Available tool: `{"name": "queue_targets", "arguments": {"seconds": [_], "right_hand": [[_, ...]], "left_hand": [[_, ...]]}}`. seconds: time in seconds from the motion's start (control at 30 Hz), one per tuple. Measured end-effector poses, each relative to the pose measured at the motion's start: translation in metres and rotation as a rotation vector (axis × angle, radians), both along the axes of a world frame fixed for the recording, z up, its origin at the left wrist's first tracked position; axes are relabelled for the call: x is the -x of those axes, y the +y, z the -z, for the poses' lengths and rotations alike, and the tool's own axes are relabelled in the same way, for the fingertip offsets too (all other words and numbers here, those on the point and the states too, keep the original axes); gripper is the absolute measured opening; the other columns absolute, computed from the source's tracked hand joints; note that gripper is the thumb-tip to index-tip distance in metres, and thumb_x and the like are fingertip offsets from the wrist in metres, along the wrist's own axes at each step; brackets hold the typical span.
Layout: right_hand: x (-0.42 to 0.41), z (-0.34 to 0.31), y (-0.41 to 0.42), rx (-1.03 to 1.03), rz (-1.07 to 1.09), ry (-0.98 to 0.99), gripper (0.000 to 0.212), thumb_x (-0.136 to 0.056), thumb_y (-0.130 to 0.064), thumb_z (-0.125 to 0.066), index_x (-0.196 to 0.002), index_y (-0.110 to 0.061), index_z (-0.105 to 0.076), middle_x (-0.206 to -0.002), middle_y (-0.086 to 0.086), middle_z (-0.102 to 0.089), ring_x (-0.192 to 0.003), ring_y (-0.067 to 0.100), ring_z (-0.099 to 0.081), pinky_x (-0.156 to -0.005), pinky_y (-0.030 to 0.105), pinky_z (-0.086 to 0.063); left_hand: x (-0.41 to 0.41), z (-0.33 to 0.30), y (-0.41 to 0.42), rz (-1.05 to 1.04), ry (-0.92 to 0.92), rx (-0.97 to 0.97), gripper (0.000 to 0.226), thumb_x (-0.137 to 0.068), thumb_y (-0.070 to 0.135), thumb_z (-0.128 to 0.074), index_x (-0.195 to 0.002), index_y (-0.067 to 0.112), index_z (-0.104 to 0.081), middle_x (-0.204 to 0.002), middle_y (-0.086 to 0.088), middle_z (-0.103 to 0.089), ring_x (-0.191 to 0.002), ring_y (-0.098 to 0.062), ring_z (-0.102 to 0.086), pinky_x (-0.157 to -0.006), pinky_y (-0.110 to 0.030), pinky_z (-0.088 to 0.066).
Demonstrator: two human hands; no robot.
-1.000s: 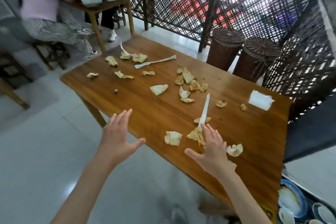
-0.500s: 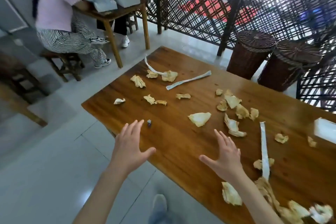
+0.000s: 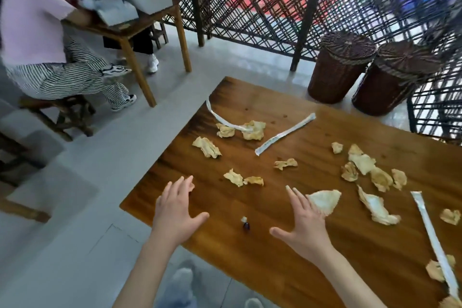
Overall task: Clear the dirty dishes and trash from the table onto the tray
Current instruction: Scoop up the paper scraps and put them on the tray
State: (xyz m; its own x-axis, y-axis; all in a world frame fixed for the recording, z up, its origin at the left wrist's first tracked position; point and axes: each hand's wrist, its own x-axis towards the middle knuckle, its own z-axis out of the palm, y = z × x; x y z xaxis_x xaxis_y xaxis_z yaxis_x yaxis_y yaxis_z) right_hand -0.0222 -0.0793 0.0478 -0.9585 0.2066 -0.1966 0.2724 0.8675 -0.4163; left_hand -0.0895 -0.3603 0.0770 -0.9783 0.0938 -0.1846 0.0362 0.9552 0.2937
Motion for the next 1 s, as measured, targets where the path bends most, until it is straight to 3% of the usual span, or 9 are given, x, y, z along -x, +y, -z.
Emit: {"name": "queue_targets", "arguments": {"seconds": [0.23,0.33,0.5,0.6,0.77,0.9,1.0], "right_hand": [[0.044,0.031,-0.069,-0.052,0.195,-0.039,0.108,-0.064,-0.068,-0.068,-0.147,-0.039,-0.005,-0.156,-0.010,-0.014,-0.145,0.020,-0.009,-0.112,0.053,-0.013],[0.052,0.051,-0.095,-0.044,0.269,-0.052,0.106,-0.065,-0.064,-0.070,-0.147,-0.039,-0.008,-0.155,-0.009,-0.016,-0.144,0.021,-0.011,-0.113,0.051,-0.016],[0.054,0.077,-0.123,-0.037,0.362,-0.106,0.105,-0.063,-0.062,-0.074,-0.146,-0.039,-0.014,-0.153,-0.006,-0.025,-0.141,0.021,-0.020,-0.110,0.042,-0.029],[0.052,0.084,-0.129,-0.047,0.388,-0.132,0.104,-0.063,-0.059,-0.075,-0.146,-0.039,-0.015,-0.152,-0.005,-0.027,-0.140,0.021,-0.023,-0.108,0.041,-0.032],[0.051,0.085,-0.132,-0.070,0.418,-0.168,0.100,-0.068,-0.053,-0.075,-0.147,-0.035,-0.017,-0.151,-0.003,-0.028,-0.139,0.020,-0.025,-0.108,0.038,-0.033],[0.054,0.086,-0.136,-0.079,0.424,-0.170,0.092,-0.071,-0.047,-0.075,-0.146,-0.033,-0.023,-0.146,-0.003,-0.036,-0.131,0.018,-0.036,-0.101,0.032,-0.042],[0.056,0.088,-0.138,-0.062,0.434,-0.176,0.088,-0.073,-0.041,-0.076,-0.145,-0.032,-0.027,-0.139,-0.004,-0.041,-0.121,0.014,-0.043,-0.092,0.027,-0.050]], "left_hand": [[0.093,0.029,-0.042,0.240,-0.021,0.063,0.086,-0.075,0.062,-0.063,-0.146,0.035,-0.022,-0.155,0.006,-0.022,-0.144,-0.020,-0.016,-0.114,-0.042,-0.021],[0.123,0.046,-0.051,0.337,-0.024,0.082,0.080,-0.075,0.059,-0.065,-0.143,0.035,-0.030,-0.151,0.005,-0.030,-0.140,-0.019,-0.026,-0.111,-0.039,-0.027],[0.147,0.073,-0.054,0.499,-0.169,0.096,0.066,-0.074,0.048,-0.072,-0.133,0.034,-0.044,-0.131,0.006,-0.051,-0.116,-0.015,-0.050,-0.091,-0.030,-0.050],[0.152,0.083,-0.049,0.578,-0.261,0.106,0.059,-0.075,0.043,-0.074,-0.126,0.032,-0.047,-0.119,0.006,-0.055,-0.105,-0.014,-0.054,-0.081,-0.025,-0.050],[0.155,0.094,-0.044,0.610,-0.314,0.100,0.043,-0.078,0.025,-0.075,-0.114,0.027,-0.052,-0.111,0.003,-0.057,-0.095,-0.013,-0.056,-0.077,-0.023,-0.049],[0.164,0.094,-0.037,0.601,-0.248,0.047,0.023,-0.085,0.009,-0.065,-0.101,0.023,-0.058,-0.105,0.000,-0.058,-0.085,-0.010,-0.053,-0.071,-0.019,-0.046],[0.181,0.091,-0.024,0.534,-0.112,-0.075,0.024,-0.087,0.003,-0.060,-0.105,0.018,-0.062,-0.107,-0.003,-0.058,-0.091,-0.013,-0.056,-0.078,-0.024,-0.052]]}}
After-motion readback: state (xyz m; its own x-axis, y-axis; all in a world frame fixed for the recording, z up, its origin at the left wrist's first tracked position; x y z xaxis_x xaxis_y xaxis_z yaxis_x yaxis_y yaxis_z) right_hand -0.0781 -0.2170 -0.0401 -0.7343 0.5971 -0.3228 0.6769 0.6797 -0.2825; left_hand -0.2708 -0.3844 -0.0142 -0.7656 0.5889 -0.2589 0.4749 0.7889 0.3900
